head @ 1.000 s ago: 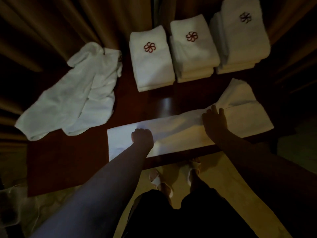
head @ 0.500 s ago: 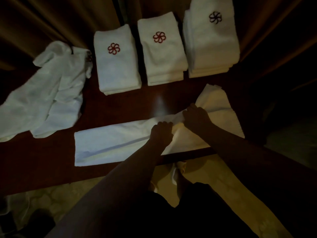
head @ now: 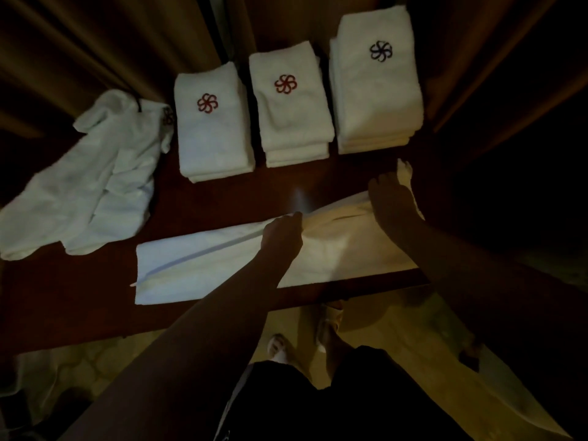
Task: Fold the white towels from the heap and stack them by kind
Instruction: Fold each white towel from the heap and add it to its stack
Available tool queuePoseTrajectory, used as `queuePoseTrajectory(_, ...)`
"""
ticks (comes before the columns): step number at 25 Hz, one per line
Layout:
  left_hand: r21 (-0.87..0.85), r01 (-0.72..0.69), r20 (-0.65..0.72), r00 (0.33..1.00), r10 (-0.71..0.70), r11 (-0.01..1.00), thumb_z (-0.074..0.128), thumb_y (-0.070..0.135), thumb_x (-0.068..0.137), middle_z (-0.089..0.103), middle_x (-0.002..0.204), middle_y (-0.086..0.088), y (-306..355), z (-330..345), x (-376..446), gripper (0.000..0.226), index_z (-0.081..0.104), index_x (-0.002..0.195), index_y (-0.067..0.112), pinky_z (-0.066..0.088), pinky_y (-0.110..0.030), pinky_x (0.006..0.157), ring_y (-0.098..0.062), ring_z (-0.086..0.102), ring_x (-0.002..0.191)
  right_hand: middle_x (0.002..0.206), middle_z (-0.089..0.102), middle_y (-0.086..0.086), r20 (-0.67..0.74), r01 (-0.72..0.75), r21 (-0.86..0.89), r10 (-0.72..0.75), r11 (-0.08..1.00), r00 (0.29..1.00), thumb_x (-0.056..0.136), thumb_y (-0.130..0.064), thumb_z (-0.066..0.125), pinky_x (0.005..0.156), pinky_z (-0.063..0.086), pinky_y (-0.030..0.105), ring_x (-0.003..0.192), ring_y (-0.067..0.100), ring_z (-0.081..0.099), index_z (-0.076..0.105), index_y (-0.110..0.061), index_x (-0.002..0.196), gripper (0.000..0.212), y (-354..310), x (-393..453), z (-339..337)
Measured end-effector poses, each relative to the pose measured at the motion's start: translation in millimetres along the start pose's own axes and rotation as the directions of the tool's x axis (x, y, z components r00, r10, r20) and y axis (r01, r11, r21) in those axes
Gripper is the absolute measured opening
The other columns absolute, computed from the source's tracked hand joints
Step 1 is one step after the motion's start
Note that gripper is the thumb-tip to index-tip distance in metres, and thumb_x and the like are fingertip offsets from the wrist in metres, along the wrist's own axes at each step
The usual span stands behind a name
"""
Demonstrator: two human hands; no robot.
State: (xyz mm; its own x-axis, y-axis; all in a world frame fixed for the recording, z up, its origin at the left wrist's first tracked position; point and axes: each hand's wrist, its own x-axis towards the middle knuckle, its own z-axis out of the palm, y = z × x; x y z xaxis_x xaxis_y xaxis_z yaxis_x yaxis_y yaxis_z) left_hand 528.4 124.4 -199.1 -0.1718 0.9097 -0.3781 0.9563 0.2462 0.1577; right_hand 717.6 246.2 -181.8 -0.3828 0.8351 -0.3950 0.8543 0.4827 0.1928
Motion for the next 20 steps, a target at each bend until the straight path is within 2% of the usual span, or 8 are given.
queuePoseTrajectory(2,-0.019,0.001,-0.033,0.999,-0.001,1.000,0.046,0.023,0.099,0.066,0.111,-0.008,1,-6,-9,0.028,0.053,0.124,0.011,0.049,-0.037,0.085,-0.026,0.064,0.101,0.088,0.067,0.006,-0.084,-0.037,-0.018,0.035,0.999,0.996,0.063,-0.013,0.078,0.059,0.051,0.025,0.093,0.022,0.066,0.068,-0.014,0.085,0.025,-1,-16,-14)
queuePoseTrajectory(5,-0.027,-0.049,-0.088,0.995,0.047,0.998,0.047,0.024,0.098,0.065,0.108,-0.011,4,-5,-32,0.030,0.056,0.122,0.008,0.049,-0.038,0.081,-0.028,0.063,0.099,0.109,0.061,0.018,-0.086,-0.146,0.035,0.149,0.989,0.985,0.080,-0.003,0.062,0.085,0.050,0.037,0.113,0.036,0.055,0.060,-0.004,0.106,0.025,1,-40,-3)
queuePoseTrajectory(7,-0.005,-0.091,-0.095,0.991,0.091,0.996,0.049,0.024,0.096,0.063,0.103,-0.012,3,-1,-50,0.027,0.058,0.115,0.007,0.049,-0.038,0.075,-0.029,0.062,0.095,0.106,0.059,0.026,-0.035,-0.176,0.097,0.180,0.980,0.983,0.078,0.004,0.062,0.087,0.050,0.045,0.110,0.046,0.053,0.060,0.003,0.104,0.026,3,-60,15)
queuePoseTrajectory(9,0.029,-0.116,-0.059,0.991,0.117,0.993,0.048,0.024,0.096,0.061,0.102,-0.010,5,4,-64,0.024,0.059,0.111,0.009,0.049,-0.037,0.073,-0.028,0.061,0.095,0.107,0.055,0.027,0.023,-0.174,0.117,0.173,0.978,0.985,0.080,0.004,0.059,0.089,0.049,0.049,0.112,0.048,0.048,0.059,0.004,0.103,0.023,7,-77,37)
queuePoseTrajectory(12,0.060,-0.177,0.001,0.984,0.177,0.982,0.051,0.034,0.094,0.060,0.101,-0.010,5,15,-78,0.031,0.059,0.107,0.007,0.047,-0.035,0.076,-0.027,0.059,0.094,0.114,0.050,0.028,0.083,-0.252,0.293,0.238,0.922,0.968,0.085,-0.003,0.060,0.088,0.045,0.051,0.117,0.046,0.041,0.054,0.004,0.110,0.027,3,-107,59)
queuePoseTrajectory(14,0.087,-0.232,0.047,0.972,0.229,0.969,0.049,0.041,0.091,0.061,0.098,-0.012,4,26,-85,0.040,0.061,0.104,0.005,0.045,-0.035,0.076,-0.030,0.060,0.090,0.124,0.045,0.026,0.133,-0.308,0.341,0.279,0.888,0.951,0.092,-0.016,0.057,0.095,0.040,0.047,0.124,0.042,0.036,0.047,0.001,0.121,0.035,-1,-119,76)
queuePoseTrajectory(17,-0.041,-0.202,0.095,0.974,0.205,0.979,0.043,0.050,0.082,0.059,0.103,-0.015,-2,49,-90,0.055,0.063,0.105,0.005,0.049,-0.038,0.078,-0.033,0.058,0.094,0.132,0.039,0.023,0.205,-0.333,0.403,0.270,0.853,0.941,0.093,-0.022,0.053,0.104,0.032,0.046,0.128,0.041,0.030,0.042,-0.003,0.130,0.044,3,-126,105)
queuePoseTrajectory(20,-0.091,-0.169,0.161,0.970,0.182,0.981,0.056,0.040,0.091,0.053,0.115,-0.011,-2,53,-88,0.039,0.056,0.115,0.009,0.049,-0.041,0.088,-0.028,0.051,0.107,0.135,0.037,0.023,0.199,-0.373,0.552,0.316,0.746,0.928,0.090,-0.021,0.056,0.099,0.038,0.048,0.131,0.040,0.025,0.045,-0.004,0.130,0.045,7,-129,106)
